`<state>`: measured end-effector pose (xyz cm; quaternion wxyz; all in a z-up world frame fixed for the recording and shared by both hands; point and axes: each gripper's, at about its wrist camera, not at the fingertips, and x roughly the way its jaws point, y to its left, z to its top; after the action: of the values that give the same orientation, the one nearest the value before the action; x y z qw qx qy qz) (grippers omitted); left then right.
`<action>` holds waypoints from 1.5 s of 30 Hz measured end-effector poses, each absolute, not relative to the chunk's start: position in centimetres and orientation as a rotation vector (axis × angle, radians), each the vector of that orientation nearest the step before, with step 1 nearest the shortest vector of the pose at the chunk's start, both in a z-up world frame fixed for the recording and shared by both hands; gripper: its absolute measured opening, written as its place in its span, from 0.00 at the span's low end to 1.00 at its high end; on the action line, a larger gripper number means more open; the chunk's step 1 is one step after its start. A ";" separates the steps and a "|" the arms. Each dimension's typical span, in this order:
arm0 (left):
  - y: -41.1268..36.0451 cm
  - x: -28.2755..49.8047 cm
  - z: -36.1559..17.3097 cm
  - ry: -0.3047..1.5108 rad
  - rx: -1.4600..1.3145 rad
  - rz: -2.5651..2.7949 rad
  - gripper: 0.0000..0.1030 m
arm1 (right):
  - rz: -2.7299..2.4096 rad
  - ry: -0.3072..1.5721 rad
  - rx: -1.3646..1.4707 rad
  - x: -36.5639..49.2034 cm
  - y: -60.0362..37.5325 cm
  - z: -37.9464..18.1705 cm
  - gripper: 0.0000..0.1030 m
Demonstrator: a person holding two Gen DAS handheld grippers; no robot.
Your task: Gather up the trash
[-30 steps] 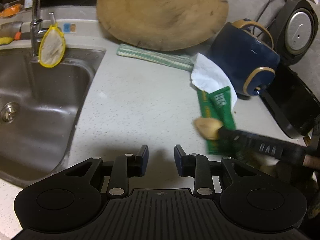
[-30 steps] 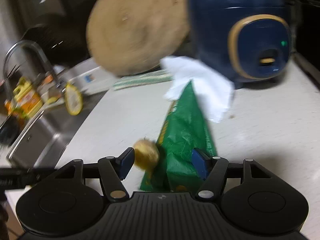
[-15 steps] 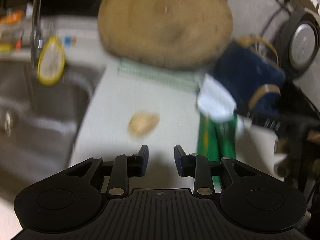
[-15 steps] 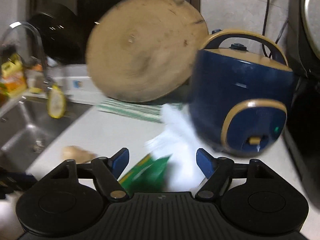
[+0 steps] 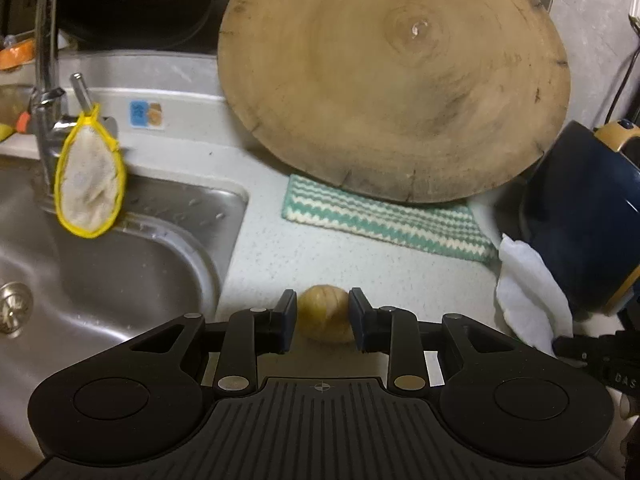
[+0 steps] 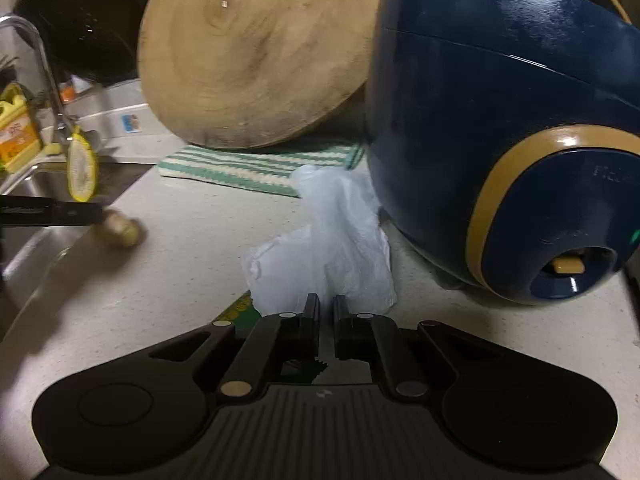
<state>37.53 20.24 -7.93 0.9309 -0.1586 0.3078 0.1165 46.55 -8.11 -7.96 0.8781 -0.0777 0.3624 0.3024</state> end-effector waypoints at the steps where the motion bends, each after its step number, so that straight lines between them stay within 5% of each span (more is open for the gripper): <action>1: 20.2 37.8 -7.9 0.629 -0.318 0.240 0.31 | 0.638 0.756 -0.159 46.6 -8.1 -7.9 0.05; 19: 17.5 37.7 -6.4 0.669 -0.283 0.216 0.32 | 0.771 0.598 -0.135 42.3 -7.9 0.4 0.01; 33: 15.1 33.5 -4.7 0.678 -0.288 0.202 0.31 | 0.978 0.809 -0.227 32.8 -5.2 -4.3 0.03; 35: 15.1 32.6 -4.5 0.675 -0.307 0.211 0.32 | 0.967 0.796 -0.265 31.3 -5.1 -4.7 0.10; 37: 15.1 31.6 -4.4 0.672 -0.322 0.219 0.31 | 0.937 0.773 -0.275 30.3 -5.4 -4.8 0.35; 39: 14.9 30.9 -4.3 0.669 -0.339 0.213 0.32 | 0.899 0.755 -0.251 29.7 -6.4 -4.6 0.48; 45: 11.7 30.3 -3.6 0.675 -0.357 0.080 0.32 | 0.785 0.763 -0.147 30.2 -10.2 -4.2 0.53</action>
<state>30.26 11.74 -3.58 0.9273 -0.1741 0.3291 0.0391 30.23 -10.20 -4.21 0.8513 -0.0698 0.3626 0.3727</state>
